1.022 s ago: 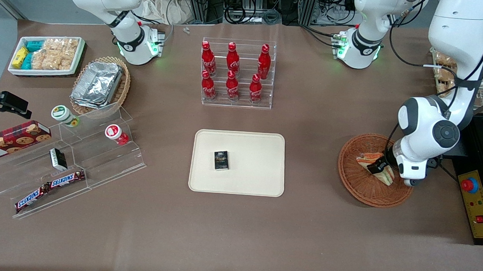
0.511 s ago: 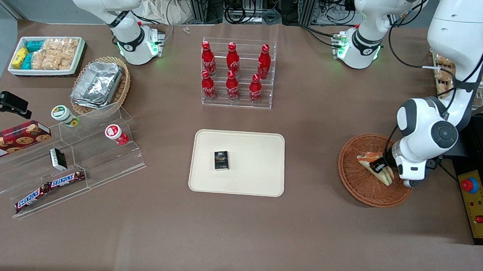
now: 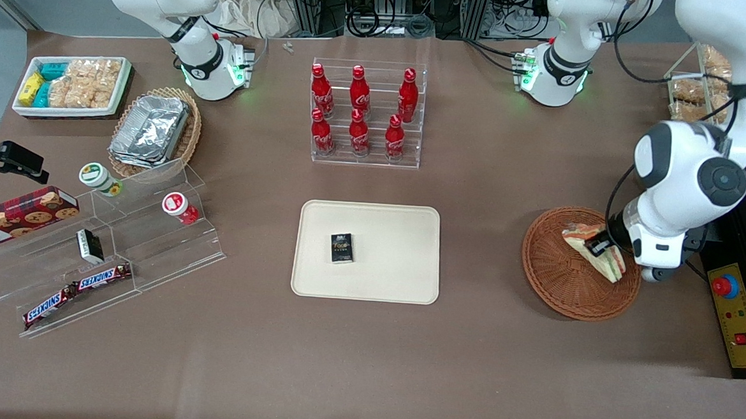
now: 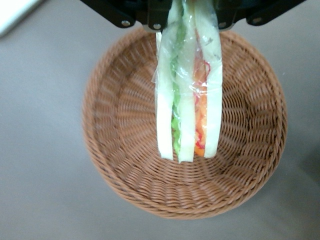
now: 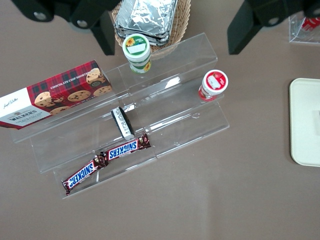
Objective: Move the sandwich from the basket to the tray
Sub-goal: 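Carry the sandwich with the left gripper over the cream tray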
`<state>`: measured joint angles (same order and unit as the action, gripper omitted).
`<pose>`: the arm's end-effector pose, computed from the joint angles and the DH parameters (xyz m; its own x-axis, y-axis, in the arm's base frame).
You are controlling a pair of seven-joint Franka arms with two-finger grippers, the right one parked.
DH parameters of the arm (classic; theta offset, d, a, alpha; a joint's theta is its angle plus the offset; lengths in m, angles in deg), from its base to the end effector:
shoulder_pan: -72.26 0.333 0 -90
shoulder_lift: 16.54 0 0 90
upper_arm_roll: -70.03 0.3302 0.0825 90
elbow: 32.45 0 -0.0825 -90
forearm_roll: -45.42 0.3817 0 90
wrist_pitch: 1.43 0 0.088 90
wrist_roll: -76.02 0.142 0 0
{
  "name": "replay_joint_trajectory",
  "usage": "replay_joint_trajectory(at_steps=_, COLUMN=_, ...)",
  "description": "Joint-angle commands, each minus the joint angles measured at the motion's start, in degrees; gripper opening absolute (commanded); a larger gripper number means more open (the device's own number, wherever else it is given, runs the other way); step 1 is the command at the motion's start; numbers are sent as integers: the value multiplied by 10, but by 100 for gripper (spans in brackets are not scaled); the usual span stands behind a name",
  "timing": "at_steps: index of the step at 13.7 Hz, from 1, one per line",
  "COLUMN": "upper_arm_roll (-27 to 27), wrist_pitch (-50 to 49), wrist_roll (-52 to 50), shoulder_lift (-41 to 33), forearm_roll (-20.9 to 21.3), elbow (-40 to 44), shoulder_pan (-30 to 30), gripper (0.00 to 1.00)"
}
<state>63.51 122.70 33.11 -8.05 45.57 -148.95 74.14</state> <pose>0.5744 -0.0454 0.3533 0.7852 0.6189 -0.0202 0.6191 -0.7853 0.0011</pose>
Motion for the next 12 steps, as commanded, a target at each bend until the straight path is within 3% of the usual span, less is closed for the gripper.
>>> replay_joint_trajectory(at_steps=1, upper_arm_roll=-39, wrist_pitch=-83, wrist_roll=3, shoulder_lift=4, forearm_roll=11, elbow=77, shoulder_pan=-1, gripper=23)
replay_joint_trajectory(at_steps=7, upper_arm_roll=-176, wrist_pitch=-86, wrist_roll=29, shoulder_lift=41, forearm_roll=25, elbow=115, shoulder_pan=-11, gripper=23)
replay_joint_trajectory(at_steps=9, upper_arm_roll=-190, wrist_pitch=-85, wrist_roll=29, shoulder_lift=73, forearm_roll=40, elbow=133, shoulder_pan=-43, gripper=22)
replay_joint_trajectory(at_steps=12, upper_arm_roll=-190, wrist_pitch=-80, wrist_roll=30, shoulder_lift=135, forearm_roll=53, elbow=181, shoulder_pan=-93, gripper=13)
